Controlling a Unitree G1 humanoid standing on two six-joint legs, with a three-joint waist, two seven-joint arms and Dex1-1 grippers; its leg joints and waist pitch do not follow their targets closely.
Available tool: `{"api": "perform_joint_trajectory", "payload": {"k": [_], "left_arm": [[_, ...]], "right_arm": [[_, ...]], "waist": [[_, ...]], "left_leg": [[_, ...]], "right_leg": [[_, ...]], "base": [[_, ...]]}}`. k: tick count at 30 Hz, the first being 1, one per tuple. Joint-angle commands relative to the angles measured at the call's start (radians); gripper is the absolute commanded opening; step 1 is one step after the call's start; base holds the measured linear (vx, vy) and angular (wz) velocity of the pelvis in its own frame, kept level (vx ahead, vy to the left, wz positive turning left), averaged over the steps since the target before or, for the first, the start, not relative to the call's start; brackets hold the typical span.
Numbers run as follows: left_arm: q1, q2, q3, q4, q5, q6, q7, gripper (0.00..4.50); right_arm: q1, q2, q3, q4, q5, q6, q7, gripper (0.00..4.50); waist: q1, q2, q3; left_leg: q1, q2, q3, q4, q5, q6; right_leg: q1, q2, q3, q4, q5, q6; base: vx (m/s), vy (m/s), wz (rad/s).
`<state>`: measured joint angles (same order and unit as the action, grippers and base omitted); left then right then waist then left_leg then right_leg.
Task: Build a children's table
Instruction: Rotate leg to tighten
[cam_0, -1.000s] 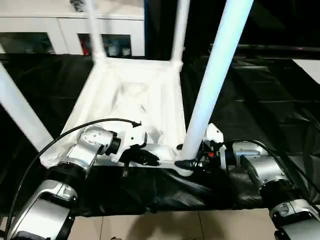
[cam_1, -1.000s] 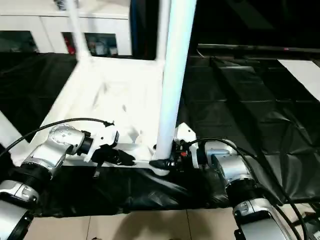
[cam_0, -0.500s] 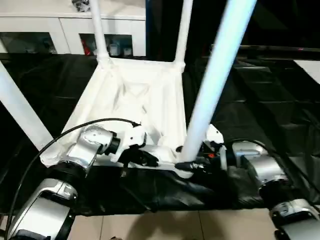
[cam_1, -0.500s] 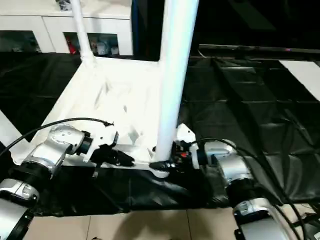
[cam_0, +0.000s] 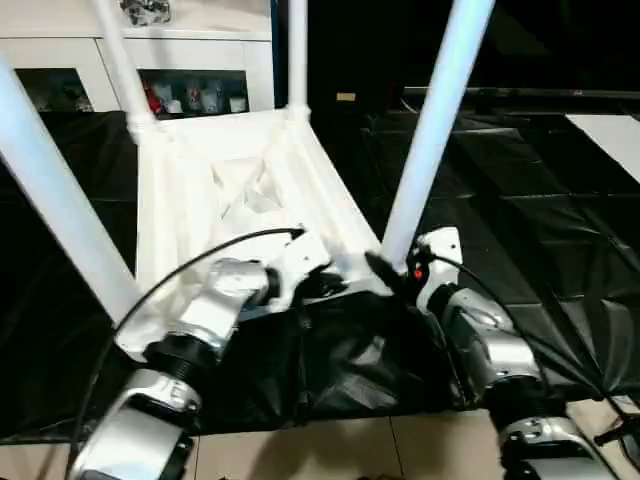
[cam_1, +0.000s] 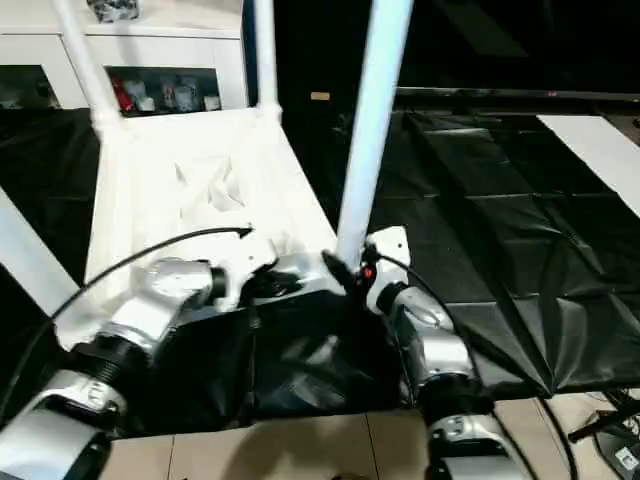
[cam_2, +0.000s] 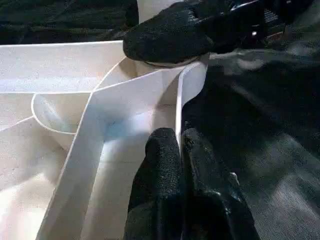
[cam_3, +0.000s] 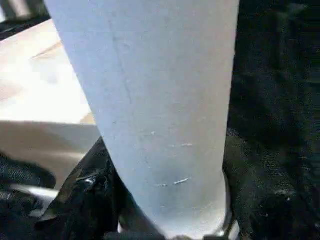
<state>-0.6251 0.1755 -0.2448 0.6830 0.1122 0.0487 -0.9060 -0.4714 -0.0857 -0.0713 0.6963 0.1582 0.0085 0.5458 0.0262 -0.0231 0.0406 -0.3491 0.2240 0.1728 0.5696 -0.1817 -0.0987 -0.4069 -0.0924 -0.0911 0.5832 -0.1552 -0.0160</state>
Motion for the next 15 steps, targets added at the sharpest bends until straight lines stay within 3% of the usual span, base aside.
{"api": "perform_joint_trajectory", "payload": {"k": [1,2,4,6,10,15], "left_arm": [[0.010,-0.044,-0.033,-0.028,-0.023,-0.020,-0.002,0.00],[0.011,-0.036,-0.035,-0.030,-0.024,-0.022,-0.014,0.00],[0.013,-0.024,-0.036,-0.037,-0.021,-0.024,-0.022,0.00],[0.014,-0.009,-0.038,-0.037,-0.017,-0.034,-0.034,0.00],[0.016,0.042,-0.048,-0.032,-0.021,-0.080,-0.132,0.00],[0.011,0.107,-0.064,-0.016,-0.052,-0.137,-0.300,0.00]], "right_arm": [[-0.006,0.049,0.048,-0.002,0.002,-0.001,0.026,2.50],[-0.007,0.037,0.056,0.000,-0.008,-0.010,0.038,2.50],[-0.009,0.017,0.062,0.003,-0.015,-0.014,0.059,3.06],[-0.010,-0.002,0.061,0.000,-0.003,-0.003,0.109,3.06],[-0.007,-0.079,0.125,-0.036,-0.016,0.023,0.282,3.56],[-0.002,-0.178,0.215,-0.064,-0.041,-0.022,0.529,3.56]], "waist": [[-0.001,0.004,-0.060],[-0.001,0.004,-0.060],[-0.001,0.006,-0.060],[-0.001,0.008,-0.061],[-0.001,0.006,-0.062],[0.006,0.006,-0.062]], "left_leg": [[-0.005,0.002,0.010,-0.060,-0.224,0.049],[-0.005,0.001,0.010,-0.060,-0.228,0.050],[-0.004,0.002,0.009,-0.060,-0.234,0.048],[-0.005,0.003,0.009,-0.060,-0.232,0.051],[-0.008,0.002,0.009,-0.057,-0.221,0.074],[-0.004,0.006,0.011,-0.056,-0.215,0.080]], "right_leg": [[0.053,-0.038,0.041,-0.069,-0.277,-0.187],[0.054,-0.039,0.041,-0.069,-0.281,-0.186],[0.054,-0.039,0.041,-0.070,-0.288,-0.185],[0.055,-0.039,0.041,-0.068,-0.273,-0.192],[0.061,-0.036,0.040,-0.064,-0.233,-0.206],[0.059,-0.039,0.042,-0.059,-0.217,-0.228]], "base": [[0.000,0.000,0.00],[0.000,0.000,0.00],[0.000,0.000,0.00],[0.000,0.000,0.00],[0.000,0.000,0.00],[0.000,0.000,0.00]]}}
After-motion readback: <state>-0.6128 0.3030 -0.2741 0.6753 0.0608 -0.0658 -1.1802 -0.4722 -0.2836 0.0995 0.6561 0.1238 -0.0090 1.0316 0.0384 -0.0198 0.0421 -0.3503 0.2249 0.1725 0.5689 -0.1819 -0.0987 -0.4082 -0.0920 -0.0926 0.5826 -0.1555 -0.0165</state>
